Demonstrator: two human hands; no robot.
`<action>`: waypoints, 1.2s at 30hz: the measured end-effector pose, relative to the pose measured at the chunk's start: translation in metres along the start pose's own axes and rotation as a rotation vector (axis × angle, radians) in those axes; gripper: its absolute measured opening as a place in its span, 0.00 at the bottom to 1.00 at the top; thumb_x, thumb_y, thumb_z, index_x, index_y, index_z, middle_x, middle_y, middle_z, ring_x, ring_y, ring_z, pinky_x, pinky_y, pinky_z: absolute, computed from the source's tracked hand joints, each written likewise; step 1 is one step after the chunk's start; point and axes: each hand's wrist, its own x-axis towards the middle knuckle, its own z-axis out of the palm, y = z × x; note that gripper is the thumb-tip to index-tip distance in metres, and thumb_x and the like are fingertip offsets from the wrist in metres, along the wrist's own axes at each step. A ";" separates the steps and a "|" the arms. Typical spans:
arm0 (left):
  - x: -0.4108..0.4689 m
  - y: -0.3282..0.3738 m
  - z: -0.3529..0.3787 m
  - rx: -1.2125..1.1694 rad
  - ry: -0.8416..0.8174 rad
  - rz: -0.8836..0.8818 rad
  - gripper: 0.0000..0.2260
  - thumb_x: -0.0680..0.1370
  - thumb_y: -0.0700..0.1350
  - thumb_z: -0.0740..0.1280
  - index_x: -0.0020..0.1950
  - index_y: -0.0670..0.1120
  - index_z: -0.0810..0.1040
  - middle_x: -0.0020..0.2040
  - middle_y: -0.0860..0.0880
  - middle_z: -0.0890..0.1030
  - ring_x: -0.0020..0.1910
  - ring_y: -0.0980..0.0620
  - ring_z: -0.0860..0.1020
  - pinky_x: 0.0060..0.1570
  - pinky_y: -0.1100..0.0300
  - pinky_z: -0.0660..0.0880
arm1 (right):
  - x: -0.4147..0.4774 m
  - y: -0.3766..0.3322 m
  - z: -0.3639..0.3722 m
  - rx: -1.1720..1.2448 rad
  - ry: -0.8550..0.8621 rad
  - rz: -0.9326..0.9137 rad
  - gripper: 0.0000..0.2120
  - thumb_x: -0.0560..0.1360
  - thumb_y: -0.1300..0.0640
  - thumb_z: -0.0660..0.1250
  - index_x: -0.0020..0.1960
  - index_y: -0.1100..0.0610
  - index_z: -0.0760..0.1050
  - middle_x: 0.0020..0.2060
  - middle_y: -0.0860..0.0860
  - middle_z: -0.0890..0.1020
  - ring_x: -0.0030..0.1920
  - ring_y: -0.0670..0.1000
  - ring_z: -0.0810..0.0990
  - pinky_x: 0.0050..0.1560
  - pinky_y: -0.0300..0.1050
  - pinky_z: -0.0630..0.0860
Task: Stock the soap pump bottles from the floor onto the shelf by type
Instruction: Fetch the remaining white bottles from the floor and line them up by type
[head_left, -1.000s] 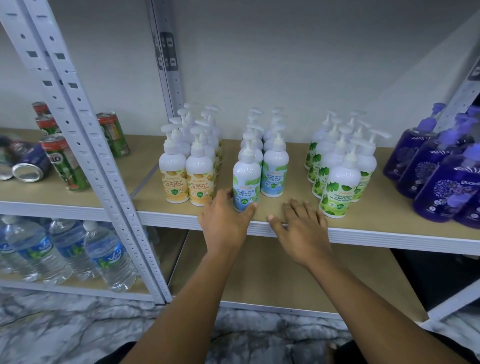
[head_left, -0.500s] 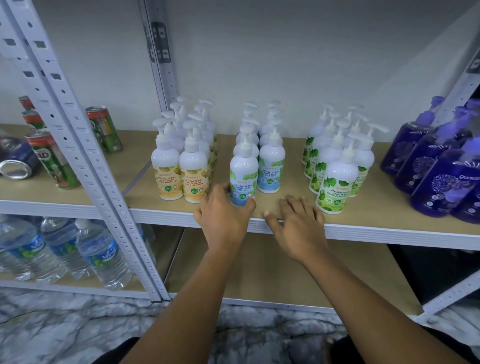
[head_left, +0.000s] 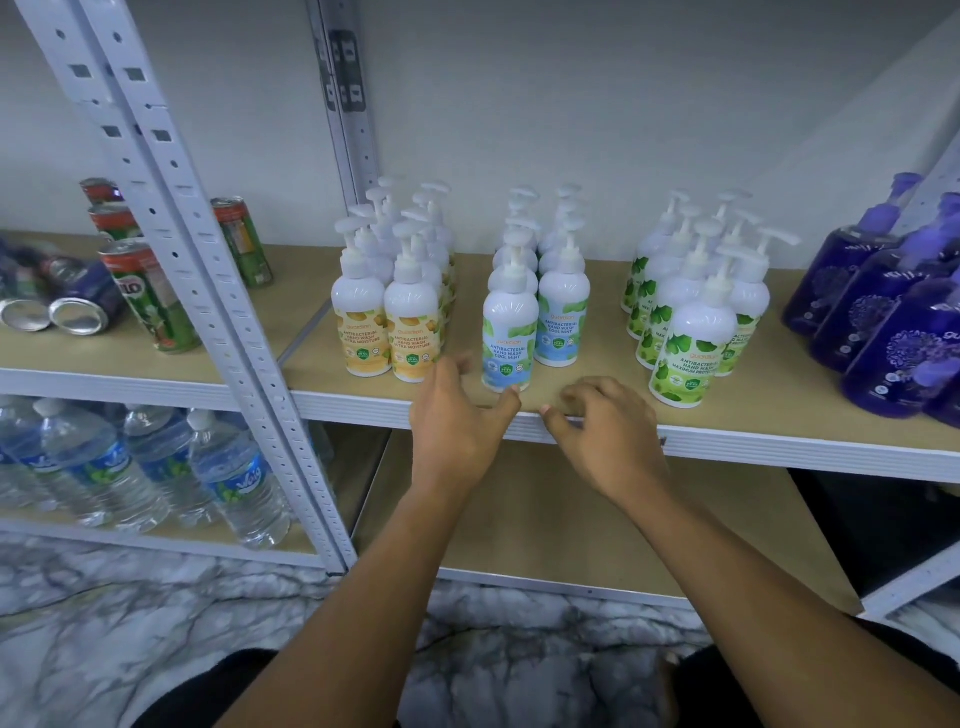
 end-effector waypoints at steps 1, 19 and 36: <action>-0.005 -0.002 -0.007 -0.016 0.000 0.015 0.25 0.73 0.53 0.75 0.67 0.48 0.73 0.61 0.54 0.78 0.61 0.53 0.76 0.62 0.52 0.75 | -0.004 -0.007 -0.001 0.066 0.015 -0.032 0.17 0.78 0.44 0.66 0.58 0.55 0.81 0.59 0.50 0.80 0.63 0.54 0.74 0.64 0.50 0.69; -0.116 -0.183 -0.112 0.153 -0.168 -0.518 0.20 0.72 0.52 0.77 0.57 0.51 0.71 0.47 0.54 0.79 0.46 0.53 0.81 0.42 0.61 0.71 | -0.109 -0.035 0.142 0.295 -0.675 0.031 0.02 0.75 0.51 0.70 0.43 0.46 0.80 0.40 0.47 0.83 0.45 0.53 0.81 0.46 0.45 0.77; -0.162 -0.372 -0.020 0.244 -0.347 -0.810 0.38 0.57 0.62 0.76 0.65 0.58 0.71 0.58 0.52 0.79 0.54 0.50 0.80 0.52 0.47 0.80 | -0.113 0.004 0.340 0.140 -1.000 0.126 0.44 0.71 0.47 0.76 0.80 0.42 0.55 0.71 0.57 0.68 0.69 0.59 0.73 0.67 0.52 0.72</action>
